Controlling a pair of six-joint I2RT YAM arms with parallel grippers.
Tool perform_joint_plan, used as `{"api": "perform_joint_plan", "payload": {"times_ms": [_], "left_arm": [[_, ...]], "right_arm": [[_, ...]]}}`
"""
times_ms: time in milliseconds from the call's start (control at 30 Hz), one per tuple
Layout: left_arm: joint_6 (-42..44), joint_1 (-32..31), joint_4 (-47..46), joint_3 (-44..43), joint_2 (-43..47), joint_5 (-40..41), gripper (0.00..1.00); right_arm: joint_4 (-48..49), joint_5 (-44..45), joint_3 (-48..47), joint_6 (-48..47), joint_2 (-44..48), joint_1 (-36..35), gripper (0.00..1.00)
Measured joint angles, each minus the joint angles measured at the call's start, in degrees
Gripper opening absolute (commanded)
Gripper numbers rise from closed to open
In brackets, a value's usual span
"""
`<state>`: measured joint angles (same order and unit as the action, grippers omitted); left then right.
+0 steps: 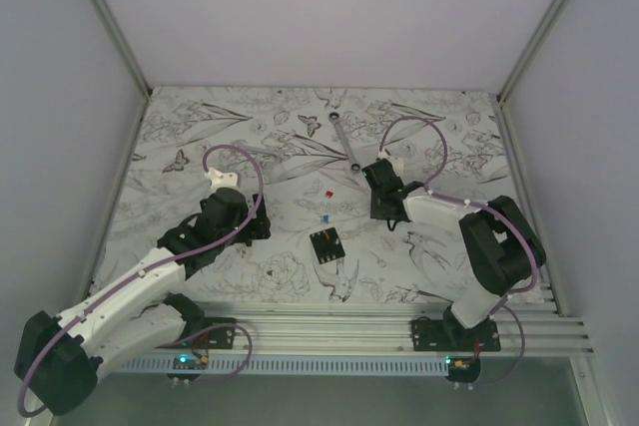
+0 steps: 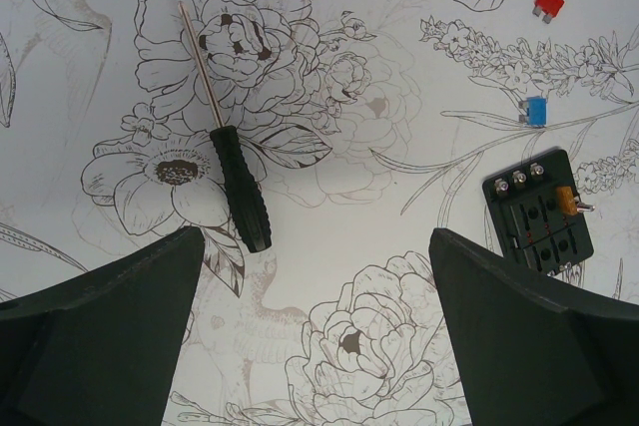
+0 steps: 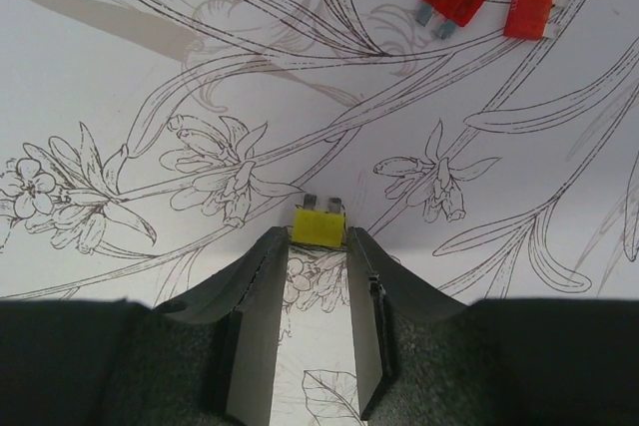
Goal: Snap on the fuse box
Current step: Pick up the fuse from the center of the board.
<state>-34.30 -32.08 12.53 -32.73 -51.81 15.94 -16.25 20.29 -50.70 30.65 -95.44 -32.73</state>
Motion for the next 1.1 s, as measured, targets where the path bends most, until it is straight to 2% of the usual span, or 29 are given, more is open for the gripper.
{"api": "perform_joint_plan", "payload": {"times_ms": [300,567,767,1000,1100], "left_arm": [[0.0,0.0,0.0,0.0,0.0,0.0,1.0],[-0.72,0.0,-0.07,-0.02,-1.2,-1.9,1.0],[-1.9,0.15,-0.13,-2.34,-4.09,-6.49,0.97],[-4.44,0.79,-3.72,-6.71,-8.02,-13.97,0.93],[-6.45,2.12,-6.51,-8.52,-11.67,-18.34,0.88]], "right_arm": [[1.25,0.0,-0.02,0.24,-0.39,0.02,0.27],[2.47,-0.61,1.84,-1.31,1.2,-0.02,0.25],[4.46,-4.68,5.99,-6.27,6.97,-0.2,0.23],[12.83,-13.14,10.21,-13.38,16.57,-1.11,0.22],[16.26,-16.87,11.15,-16.17,19.19,-1.92,0.21]]}}
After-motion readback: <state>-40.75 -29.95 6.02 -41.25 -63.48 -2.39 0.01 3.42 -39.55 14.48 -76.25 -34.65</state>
